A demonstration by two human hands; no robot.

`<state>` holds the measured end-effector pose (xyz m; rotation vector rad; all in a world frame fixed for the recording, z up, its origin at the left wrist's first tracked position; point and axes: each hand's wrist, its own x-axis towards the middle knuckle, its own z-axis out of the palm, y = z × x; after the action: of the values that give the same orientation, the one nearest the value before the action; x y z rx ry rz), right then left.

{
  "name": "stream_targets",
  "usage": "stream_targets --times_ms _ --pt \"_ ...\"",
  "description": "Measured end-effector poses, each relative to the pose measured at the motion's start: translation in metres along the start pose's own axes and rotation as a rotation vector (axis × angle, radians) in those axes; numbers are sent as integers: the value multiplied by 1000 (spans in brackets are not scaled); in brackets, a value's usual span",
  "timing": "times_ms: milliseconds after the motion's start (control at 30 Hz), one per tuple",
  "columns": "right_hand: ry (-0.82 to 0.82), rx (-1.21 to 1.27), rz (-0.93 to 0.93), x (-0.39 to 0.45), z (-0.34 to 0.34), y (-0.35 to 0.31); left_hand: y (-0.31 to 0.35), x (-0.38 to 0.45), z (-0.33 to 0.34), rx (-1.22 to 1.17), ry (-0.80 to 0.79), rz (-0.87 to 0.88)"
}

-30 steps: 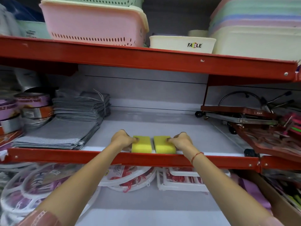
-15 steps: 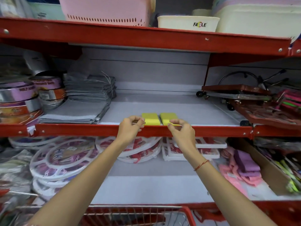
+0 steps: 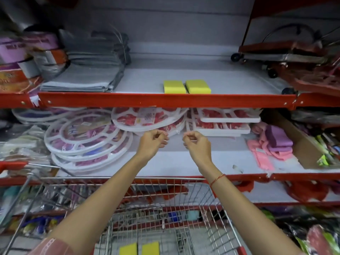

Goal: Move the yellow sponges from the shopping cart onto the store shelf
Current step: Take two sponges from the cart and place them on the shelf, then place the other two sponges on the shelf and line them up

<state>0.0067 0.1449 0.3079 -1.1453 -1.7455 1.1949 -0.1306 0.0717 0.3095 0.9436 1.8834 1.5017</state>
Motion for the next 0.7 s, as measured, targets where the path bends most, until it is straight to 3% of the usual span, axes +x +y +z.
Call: stream_targets --times_ms 200,533,700 --pt "-98 -77 158 -10 25 66 -67 -12 18 59 -33 -173" --pt "-312 -250 524 -55 60 198 -204 -56 24 92 -99 -604" --pt "-446 -301 679 -83 65 250 -265 -84 19 150 -47 -806"
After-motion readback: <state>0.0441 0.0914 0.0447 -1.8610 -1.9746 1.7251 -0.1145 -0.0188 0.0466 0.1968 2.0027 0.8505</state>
